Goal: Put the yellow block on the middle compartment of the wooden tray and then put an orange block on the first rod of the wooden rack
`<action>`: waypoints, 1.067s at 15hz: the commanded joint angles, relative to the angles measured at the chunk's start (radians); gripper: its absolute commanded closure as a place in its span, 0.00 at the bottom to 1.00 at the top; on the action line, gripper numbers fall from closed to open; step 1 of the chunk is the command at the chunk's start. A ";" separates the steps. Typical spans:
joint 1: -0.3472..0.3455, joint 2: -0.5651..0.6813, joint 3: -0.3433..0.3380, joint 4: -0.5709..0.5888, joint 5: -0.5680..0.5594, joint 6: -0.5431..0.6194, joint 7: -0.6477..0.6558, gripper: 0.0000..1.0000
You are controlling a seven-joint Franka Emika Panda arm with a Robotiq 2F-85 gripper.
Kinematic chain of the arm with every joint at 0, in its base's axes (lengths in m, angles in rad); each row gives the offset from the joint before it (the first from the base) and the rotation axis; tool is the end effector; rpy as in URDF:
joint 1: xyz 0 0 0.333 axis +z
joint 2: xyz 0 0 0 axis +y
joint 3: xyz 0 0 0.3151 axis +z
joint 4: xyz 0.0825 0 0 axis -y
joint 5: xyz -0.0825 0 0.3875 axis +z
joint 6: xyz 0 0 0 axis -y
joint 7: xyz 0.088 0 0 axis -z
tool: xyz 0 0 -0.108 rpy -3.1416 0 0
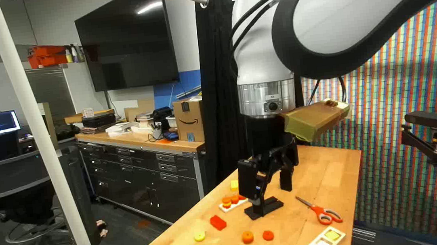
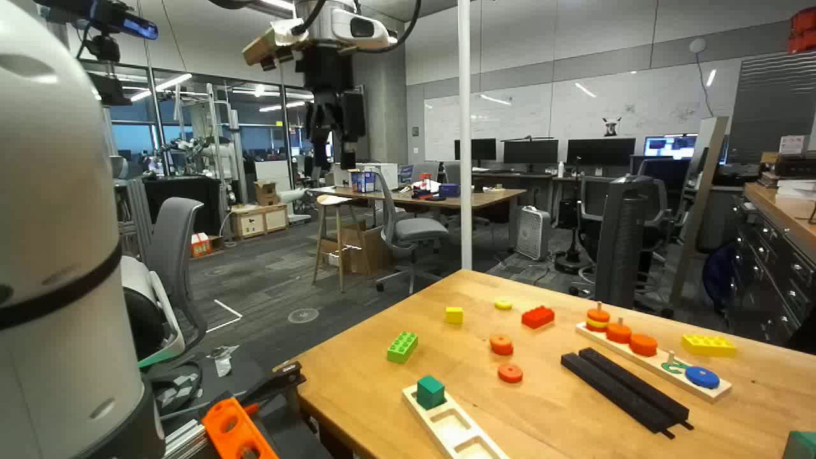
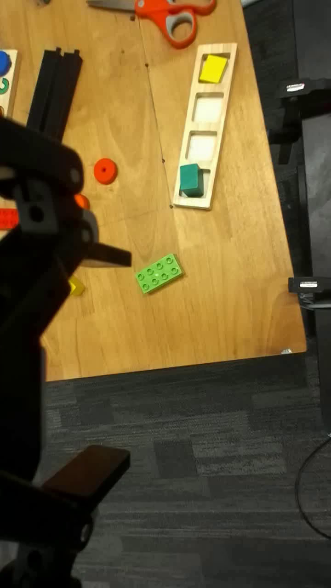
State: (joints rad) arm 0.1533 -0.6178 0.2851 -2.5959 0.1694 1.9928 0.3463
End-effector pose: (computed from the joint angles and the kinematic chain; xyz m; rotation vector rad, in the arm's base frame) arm 0.3273 0.1650 0.4437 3.1331 -0.0443 0.0068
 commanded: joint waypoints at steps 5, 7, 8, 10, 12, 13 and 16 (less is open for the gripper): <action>0.007 -0.003 -0.006 0.010 -0.004 -0.001 0.003 0.00; 0.005 0.010 -0.008 0.013 -0.007 0.010 -0.004 0.00; -0.005 0.037 -0.003 0.017 -0.011 0.036 0.006 0.00; -0.015 0.100 -0.003 0.022 -0.017 0.106 -0.004 0.00; -0.026 0.183 -0.006 0.032 -0.022 0.198 0.000 0.00; -0.029 0.216 -0.010 0.038 -0.024 0.231 0.004 0.00; -0.067 0.357 -0.013 0.070 -0.021 0.315 0.104 0.00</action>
State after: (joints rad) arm 0.1171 -0.4024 0.2799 -2.5873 0.1613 2.2425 0.3611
